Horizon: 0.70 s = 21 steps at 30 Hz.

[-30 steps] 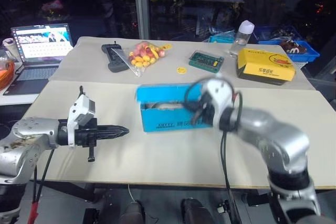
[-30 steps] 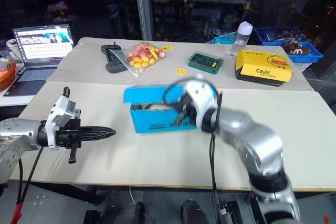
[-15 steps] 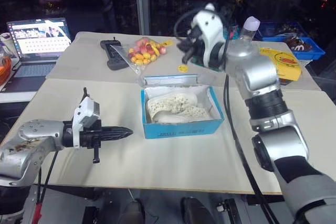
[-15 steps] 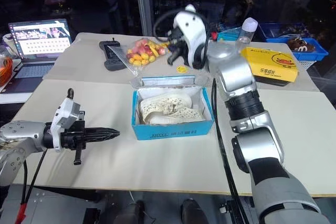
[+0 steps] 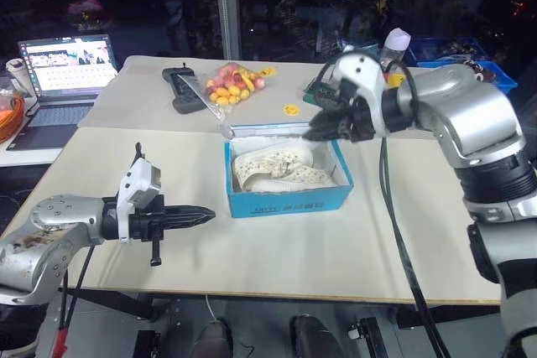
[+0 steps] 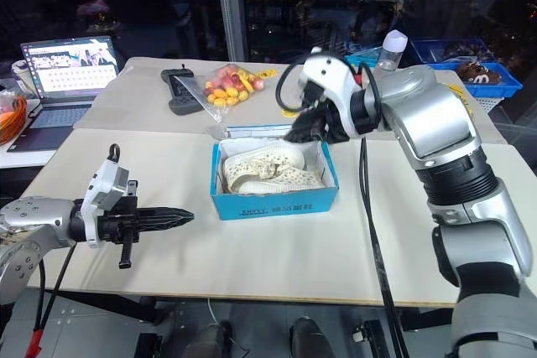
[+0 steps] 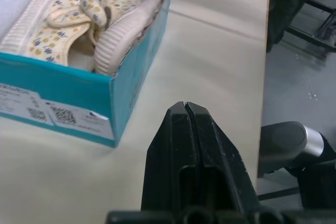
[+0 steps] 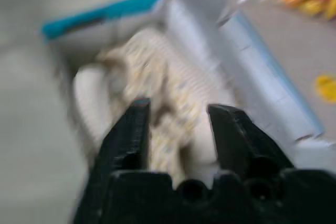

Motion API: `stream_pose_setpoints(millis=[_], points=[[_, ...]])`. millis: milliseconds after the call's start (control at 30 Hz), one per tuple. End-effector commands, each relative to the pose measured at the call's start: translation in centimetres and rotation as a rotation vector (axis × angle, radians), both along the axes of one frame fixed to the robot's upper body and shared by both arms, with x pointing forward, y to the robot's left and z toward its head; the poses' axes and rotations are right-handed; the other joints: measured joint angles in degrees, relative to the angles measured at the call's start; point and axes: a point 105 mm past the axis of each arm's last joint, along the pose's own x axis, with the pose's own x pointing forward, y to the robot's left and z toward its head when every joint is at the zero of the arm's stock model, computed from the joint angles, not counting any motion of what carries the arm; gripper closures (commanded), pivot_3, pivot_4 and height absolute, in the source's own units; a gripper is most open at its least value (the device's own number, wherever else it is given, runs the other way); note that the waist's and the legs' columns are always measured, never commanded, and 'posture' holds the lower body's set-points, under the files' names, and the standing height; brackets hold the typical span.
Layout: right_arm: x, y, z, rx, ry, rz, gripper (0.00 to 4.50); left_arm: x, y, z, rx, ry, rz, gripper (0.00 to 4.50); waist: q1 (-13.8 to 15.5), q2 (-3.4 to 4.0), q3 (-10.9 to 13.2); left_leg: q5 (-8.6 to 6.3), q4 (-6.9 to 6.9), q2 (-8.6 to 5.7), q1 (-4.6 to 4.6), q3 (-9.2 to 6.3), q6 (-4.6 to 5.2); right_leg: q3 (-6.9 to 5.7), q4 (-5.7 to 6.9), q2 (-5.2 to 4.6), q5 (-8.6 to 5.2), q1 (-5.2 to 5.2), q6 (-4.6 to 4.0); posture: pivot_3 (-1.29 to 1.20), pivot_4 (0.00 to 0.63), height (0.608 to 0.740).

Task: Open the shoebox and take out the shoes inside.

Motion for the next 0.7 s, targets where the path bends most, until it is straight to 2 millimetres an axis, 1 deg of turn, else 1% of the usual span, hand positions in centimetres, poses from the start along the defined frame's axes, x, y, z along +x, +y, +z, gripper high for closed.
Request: stream_pose_setpoints(millis=[33,100,133,167,433,567,700], points=[[0.6,-0.4,-0.9,-0.052,-0.023,0.015,0.71,-0.2,-0.3,0.7,-0.004,-0.034,-0.011,4.5,0.1,0.0,0.0,0.0,0.0,0.0,-0.01,0.0,0.0,0.0,0.01,0.0,0.0,-0.01,0.0,0.0,0.15,0.74],[1.2,-0.7,-2.0,-0.078,-0.007,0.01,0.03,-0.2,-0.4,0.7,-0.003,-0.034,-0.013,4.5,0.2,-0.01,0.0,0.01,0.02,0.0,-0.02,0.0,-0.01,0.0,0.0,0.0,0.02,0.0,0.04,0.0,0.15,0.74],[1.5,-0.9,-2.6,-0.087,0.005,0.008,0.03,-0.3,-0.4,0.6,-0.003,-0.033,-0.013,4.5,0.2,-0.01,0.0,0.02,0.04,0.0,-0.03,0.0,-0.01,0.0,0.0,0.0,0.17,0.01,0.35,0.0,0.15,0.74],[1.7,-1.0,-3.1,-0.091,0.021,0.005,0.03,-0.3,-0.4,0.6,-0.003,-0.033,-0.013,4.5,0.2,-0.01,0.0,0.02,0.04,-0.01,-0.05,0.0,-0.01,0.01,-0.02,0.0,0.21,0.0,0.44,0.0,0.15,0.74],[1.4,-1.4,-6.1,-0.082,0.27,0.015,0.03,-0.4,-0.5,0.5,-0.004,-0.029,-0.01,4.5,0.2,-0.01,0.0,0.01,0.02,-0.01,-0.11,0.0,-0.02,0.0,-0.03,0.0,0.12,-0.02,0.46,0.0,0.15,0.74],[1.0,-1.0,-6.2,-0.027,0.377,0.024,0.03,-0.4,-0.5,0.4,-0.005,-0.028,-0.006,4.5,0.2,-0.01,0.0,0.02,0.02,0.0,-0.09,-0.03,-0.02,-0.04,-0.01,0.01,0.12,0.02,0.47,0.0,0.15,0.74],[0.6,-1.0,-5.7,-0.039,0.397,0.076,0.03,-0.2,-0.5,0.4,-0.006,-0.03,0.0,4.5,0.2,-0.01,0.0,0.02,0.04,0.0,-0.09,-0.02,-0.02,-0.03,-0.01,0.01,0.13,0.02,0.47,0.0,0.15,0.74]])
